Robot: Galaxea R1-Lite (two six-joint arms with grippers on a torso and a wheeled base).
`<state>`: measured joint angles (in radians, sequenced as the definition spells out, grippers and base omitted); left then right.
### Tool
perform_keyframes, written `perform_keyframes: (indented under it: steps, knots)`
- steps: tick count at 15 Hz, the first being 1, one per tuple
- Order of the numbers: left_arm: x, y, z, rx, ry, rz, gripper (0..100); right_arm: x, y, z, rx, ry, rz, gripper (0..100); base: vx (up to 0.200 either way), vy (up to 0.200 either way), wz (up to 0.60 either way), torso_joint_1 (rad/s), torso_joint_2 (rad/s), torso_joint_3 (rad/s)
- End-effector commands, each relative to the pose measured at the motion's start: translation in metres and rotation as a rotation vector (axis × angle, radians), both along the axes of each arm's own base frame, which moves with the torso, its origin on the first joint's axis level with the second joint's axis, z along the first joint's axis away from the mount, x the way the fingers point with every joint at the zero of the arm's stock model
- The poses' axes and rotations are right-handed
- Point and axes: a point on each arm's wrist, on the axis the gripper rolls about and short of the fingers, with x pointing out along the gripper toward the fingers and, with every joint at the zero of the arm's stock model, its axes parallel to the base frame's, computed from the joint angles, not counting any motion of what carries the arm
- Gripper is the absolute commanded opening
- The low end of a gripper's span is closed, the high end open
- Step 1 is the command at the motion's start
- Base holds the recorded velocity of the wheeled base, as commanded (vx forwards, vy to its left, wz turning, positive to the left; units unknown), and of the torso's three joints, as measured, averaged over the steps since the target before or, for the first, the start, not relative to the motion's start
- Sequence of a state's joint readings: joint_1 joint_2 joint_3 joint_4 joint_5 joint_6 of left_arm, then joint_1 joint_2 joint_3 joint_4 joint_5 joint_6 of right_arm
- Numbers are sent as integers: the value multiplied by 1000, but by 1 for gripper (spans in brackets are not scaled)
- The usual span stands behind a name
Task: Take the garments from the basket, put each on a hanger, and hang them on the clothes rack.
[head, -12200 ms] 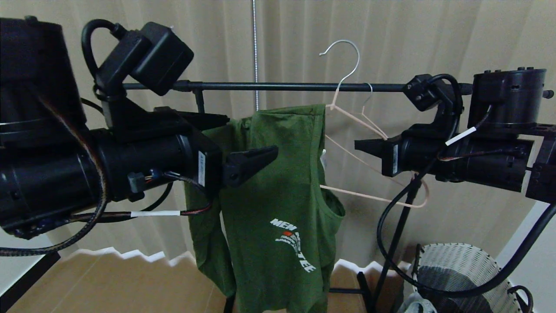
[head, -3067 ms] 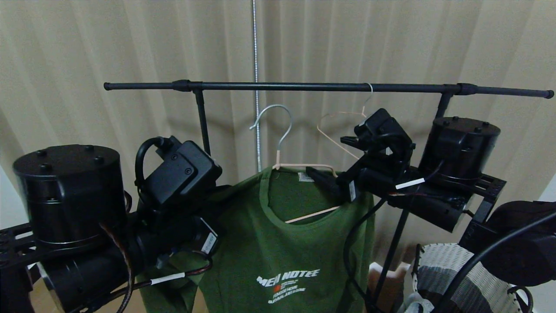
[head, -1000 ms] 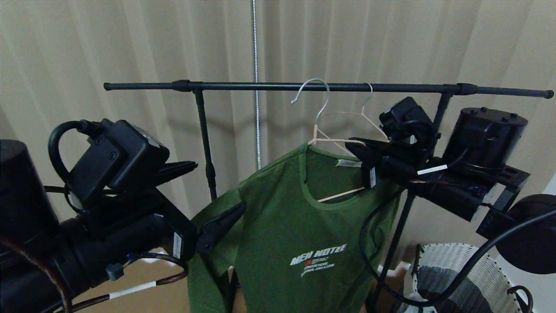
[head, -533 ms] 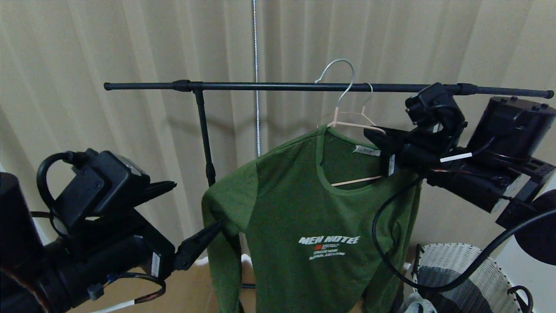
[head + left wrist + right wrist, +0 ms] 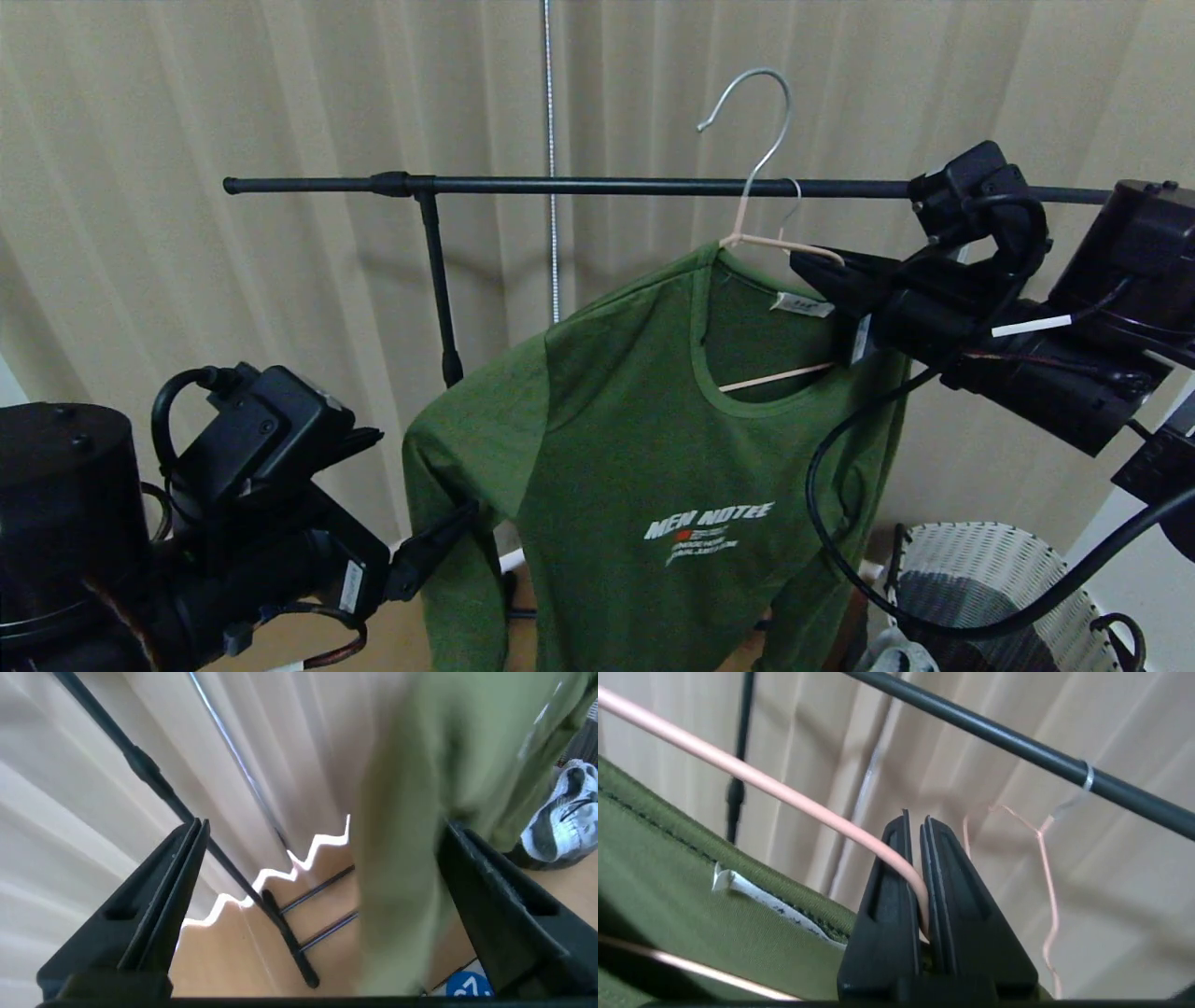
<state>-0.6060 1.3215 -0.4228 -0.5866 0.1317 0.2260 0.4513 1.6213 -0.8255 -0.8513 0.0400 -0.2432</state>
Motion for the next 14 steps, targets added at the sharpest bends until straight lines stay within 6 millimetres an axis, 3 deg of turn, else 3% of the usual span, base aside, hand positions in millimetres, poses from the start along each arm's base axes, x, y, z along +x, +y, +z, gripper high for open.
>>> perform_keyframes:
  steps: [1, 5, 8, 14]
  knots:
    - [4, -3, -4, 11, 17, 2, 0, -3, 1, 3, 4, -10, 6, 0, 0, 0, 0, 0, 0, 0]
    - [7, 8, -4, 22, 11, 55, 0, -1, -1, 3, 2, -11, -8, 0, 0, 0, 0, 0, 0, 0]
    - [9, 22, -2, 15, -1, 120, 0, 4, -16, 2, -6, -1, -70, 0, 0, 0, 0, 0, 0, 0]
    - [5, 28, -3, 4, 1, 145, 0, 4, -28, 7, -1, -12, -107, 0, 0, 0, 0, 0, 0, 0]
